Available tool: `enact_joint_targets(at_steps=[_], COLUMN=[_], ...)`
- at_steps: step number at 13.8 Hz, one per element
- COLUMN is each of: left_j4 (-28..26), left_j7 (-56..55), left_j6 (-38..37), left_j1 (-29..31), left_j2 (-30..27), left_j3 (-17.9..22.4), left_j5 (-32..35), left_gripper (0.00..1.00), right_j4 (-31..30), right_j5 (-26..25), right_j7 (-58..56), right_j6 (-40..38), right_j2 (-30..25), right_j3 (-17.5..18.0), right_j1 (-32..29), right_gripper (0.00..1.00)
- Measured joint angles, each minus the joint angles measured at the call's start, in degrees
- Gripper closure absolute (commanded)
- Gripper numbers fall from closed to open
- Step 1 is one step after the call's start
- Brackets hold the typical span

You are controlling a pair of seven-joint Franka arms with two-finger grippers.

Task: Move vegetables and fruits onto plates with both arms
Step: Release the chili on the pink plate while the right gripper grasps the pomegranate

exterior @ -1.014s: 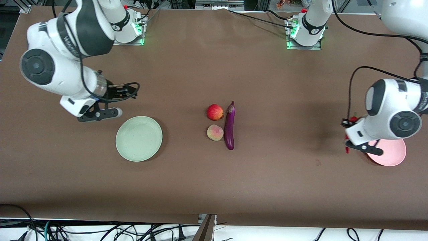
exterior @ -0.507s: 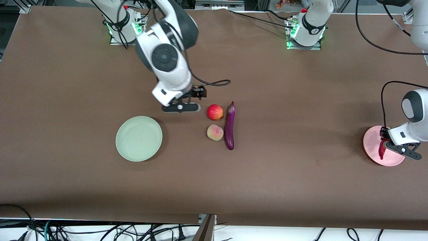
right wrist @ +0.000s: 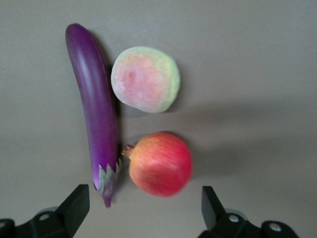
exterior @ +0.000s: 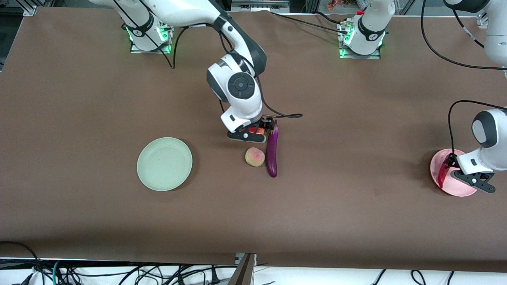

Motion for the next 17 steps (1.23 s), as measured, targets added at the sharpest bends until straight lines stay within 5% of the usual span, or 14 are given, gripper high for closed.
enact_joint_targets(at_steps=[3, 10, 17], left_j4=[0.4, 6.6, 6.9], left_j7=[0.0, -2.4, -19.5], left_j6=[-3.2, -25.6, -29.0], left_j1=[-0.1, -3.9, -9.8], left_j2=[-1.2, -4.9, -5.0], left_j3=[-2.0, -11.8, -17.2], left_j5=[0.0, 0.0, -3.6], left_gripper=[0.00, 0.00, 0.00], right_j4=[0.1, -0.4, -3.6], right_j5=[0.0, -0.8, -1.8], right_j7=[0.7, -0.1, -1.0], right_j6=[2.9, 2.6, 5.0], right_j2=[2.6, 3.0, 3.3], right_j3=[0.0, -0.1, -0.2], right_j1=[1.1, 1.1, 1.3], right_gripper=[0.00, 0.00, 0.00])
